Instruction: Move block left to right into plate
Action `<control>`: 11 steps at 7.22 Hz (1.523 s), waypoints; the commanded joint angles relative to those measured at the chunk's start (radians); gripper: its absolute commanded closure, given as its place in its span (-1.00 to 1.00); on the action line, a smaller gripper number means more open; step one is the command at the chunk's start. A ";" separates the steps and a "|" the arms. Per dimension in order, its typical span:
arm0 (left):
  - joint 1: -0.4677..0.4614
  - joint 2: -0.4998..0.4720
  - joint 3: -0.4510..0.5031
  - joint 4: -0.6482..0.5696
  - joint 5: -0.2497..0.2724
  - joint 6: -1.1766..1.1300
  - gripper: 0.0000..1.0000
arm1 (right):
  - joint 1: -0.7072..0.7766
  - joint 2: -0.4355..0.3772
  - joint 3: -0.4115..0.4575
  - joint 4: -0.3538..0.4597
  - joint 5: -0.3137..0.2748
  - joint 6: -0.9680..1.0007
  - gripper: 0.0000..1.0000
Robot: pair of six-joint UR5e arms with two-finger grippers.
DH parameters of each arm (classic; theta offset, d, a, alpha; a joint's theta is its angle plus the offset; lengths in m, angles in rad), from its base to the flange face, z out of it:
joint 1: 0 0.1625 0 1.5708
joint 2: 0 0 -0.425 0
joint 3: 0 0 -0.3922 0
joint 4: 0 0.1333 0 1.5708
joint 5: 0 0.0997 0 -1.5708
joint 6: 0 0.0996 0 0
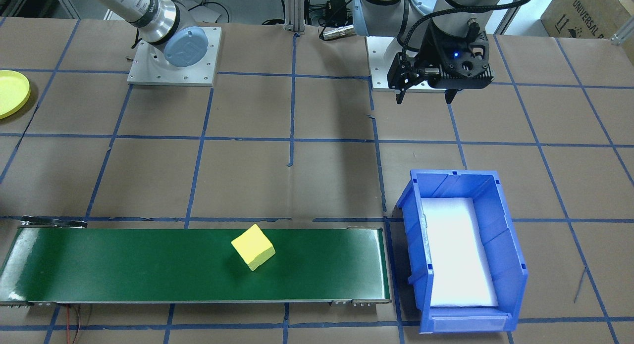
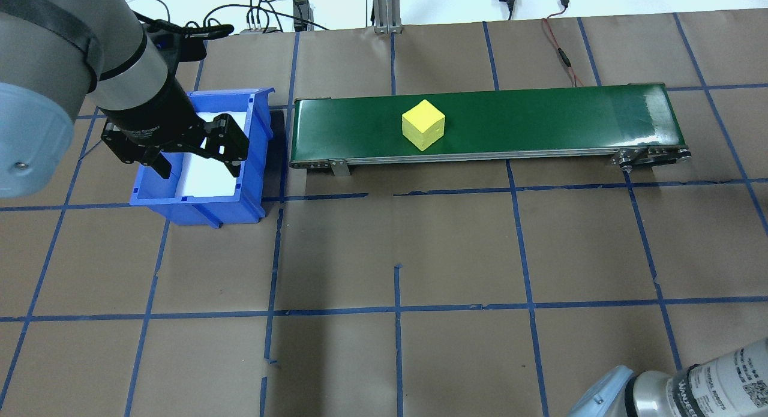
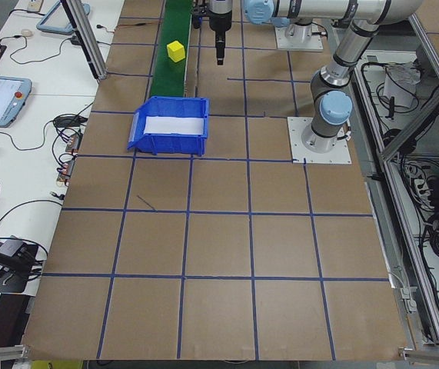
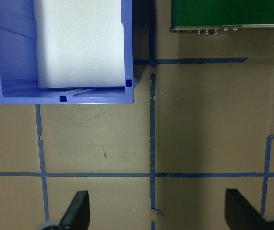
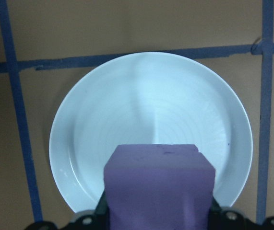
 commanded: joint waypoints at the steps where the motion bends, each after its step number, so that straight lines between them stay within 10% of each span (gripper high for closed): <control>1: 0.004 0.000 0.002 0.002 0.000 -0.001 -1.00 | -0.018 0.008 0.018 -0.004 0.011 -0.017 -0.89; 5: 0.004 -0.005 0.002 0.011 -0.002 0.004 -1.00 | -0.003 -0.048 0.009 0.005 0.062 -0.029 -1.00; 11: 0.005 -0.008 0.002 0.013 -0.002 0.004 -1.00 | 0.431 -0.114 0.006 0.054 0.126 0.299 -0.99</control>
